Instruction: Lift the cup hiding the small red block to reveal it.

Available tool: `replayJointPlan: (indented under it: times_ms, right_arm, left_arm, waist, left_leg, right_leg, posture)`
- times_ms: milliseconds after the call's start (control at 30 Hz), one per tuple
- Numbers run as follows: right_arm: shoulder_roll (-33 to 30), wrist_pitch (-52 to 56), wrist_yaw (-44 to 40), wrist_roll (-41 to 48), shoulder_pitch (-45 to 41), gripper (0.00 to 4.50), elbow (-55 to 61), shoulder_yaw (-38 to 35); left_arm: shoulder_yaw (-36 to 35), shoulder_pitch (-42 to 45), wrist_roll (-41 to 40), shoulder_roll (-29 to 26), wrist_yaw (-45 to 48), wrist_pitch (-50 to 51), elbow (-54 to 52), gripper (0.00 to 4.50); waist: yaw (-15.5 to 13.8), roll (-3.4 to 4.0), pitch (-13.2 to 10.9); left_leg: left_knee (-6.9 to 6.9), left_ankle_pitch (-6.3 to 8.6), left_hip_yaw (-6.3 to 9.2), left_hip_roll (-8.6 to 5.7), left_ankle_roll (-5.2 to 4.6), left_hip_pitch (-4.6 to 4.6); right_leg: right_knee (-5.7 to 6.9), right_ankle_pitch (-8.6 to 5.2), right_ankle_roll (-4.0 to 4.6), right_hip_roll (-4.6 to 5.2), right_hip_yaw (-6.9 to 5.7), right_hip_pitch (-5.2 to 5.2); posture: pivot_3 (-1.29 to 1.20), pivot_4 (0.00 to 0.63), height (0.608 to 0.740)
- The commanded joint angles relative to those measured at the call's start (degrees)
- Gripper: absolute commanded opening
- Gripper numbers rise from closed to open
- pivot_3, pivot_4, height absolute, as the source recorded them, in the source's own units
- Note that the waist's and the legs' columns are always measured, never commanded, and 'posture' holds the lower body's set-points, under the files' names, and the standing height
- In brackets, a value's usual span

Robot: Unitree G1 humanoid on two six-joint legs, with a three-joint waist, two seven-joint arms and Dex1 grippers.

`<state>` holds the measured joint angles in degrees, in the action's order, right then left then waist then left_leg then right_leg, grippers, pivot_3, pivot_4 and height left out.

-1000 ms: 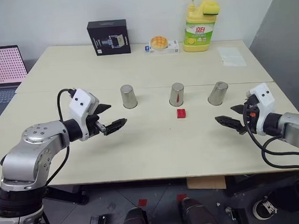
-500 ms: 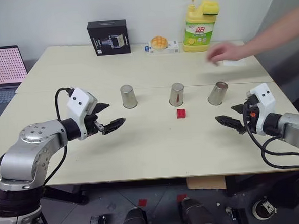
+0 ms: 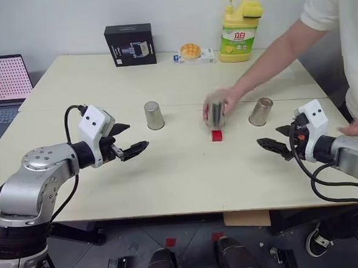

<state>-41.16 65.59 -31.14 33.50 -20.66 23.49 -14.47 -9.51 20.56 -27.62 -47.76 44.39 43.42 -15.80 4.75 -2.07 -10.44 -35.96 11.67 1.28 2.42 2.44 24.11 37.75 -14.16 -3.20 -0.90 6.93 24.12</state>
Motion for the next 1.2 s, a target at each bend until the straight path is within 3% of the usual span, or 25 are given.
replayJointPlan:
  times_ms: [33, 1200]
  right_arm:
    - [-0.21, -0.83, 0.03, 0.90, -0.54, 4.46, 1.21, -0.71]
    - [-0.29, -1.09, 0.86, 1.81, -0.08, 4.46, 1.37, -0.49]
  left_arm:
    - [-2.03, 0.29, 0.35, -1.26, 0.03, -1.40, -0.66, 4.50]
    - [-1.24, 0.56, 0.90, -1.54, 0.51, -2.27, -0.65, 4.50]
  waist:
    - [0.00, 0.00, 0.00]
    - [0.00, 0.00, 0.00]
  left_leg:
    - [0.00, 0.00, 0.00, 0.00, 0.00, 0.00]
    - [-0.01, 0.00, 0.00, 0.00, 0.00, -0.01]
  right_leg:
    - [0.00, 0.00, 0.00, 0.00, 0.00, 0.00]
    - [0.05, 0.01, -0.02, 0.00, 0.00, 0.00]
  posture:
    - [0.00, 0.150, 0.740]
    - [0.00, 0.150, 0.740]
